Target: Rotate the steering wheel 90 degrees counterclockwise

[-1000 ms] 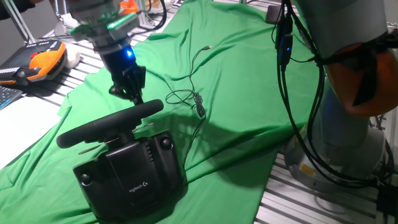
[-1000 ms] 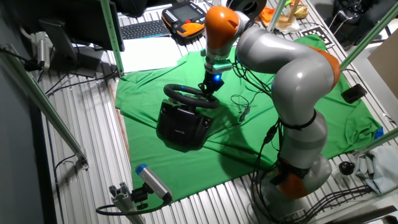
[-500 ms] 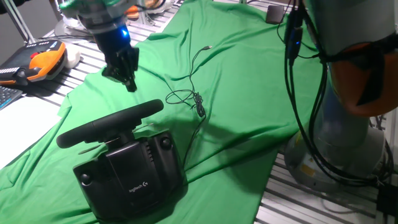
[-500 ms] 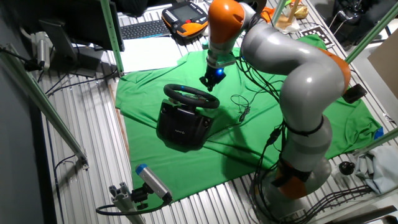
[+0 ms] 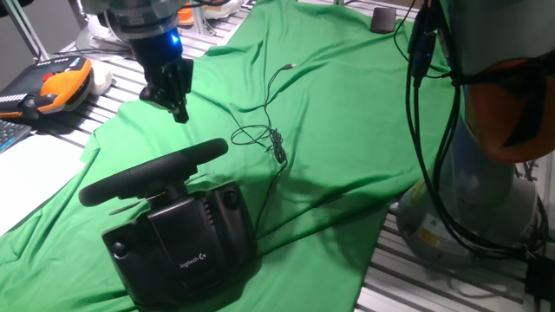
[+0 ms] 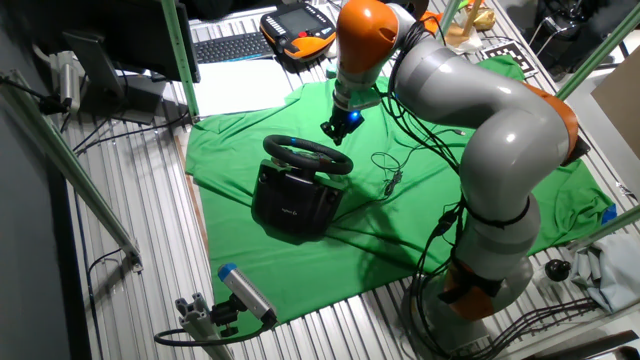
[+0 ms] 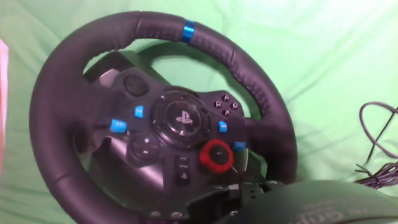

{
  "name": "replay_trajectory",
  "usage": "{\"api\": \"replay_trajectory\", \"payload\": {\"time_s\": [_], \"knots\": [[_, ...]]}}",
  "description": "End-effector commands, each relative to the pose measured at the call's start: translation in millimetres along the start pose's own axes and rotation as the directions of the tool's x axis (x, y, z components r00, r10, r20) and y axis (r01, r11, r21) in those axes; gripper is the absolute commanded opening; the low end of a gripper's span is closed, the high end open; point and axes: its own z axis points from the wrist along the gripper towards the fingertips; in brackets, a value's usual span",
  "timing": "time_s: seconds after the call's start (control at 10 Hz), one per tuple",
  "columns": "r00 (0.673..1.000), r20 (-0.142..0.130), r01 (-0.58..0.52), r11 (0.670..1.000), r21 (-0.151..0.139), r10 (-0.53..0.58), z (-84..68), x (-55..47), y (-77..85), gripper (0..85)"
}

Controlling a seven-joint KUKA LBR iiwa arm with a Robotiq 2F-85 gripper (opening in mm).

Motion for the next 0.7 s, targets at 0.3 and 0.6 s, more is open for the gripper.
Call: {"api": "replay_trajectory", "payload": {"time_s": [0.3,0.6], "knots": [[0.999,-0.025,-0.028,0.997,-0.074,0.027,6.7,5.4,-10.2,0.0],[0.999,-0.024,-0.026,0.996,-0.09,0.024,9.0,6.7,-13.2,0.0]]}}
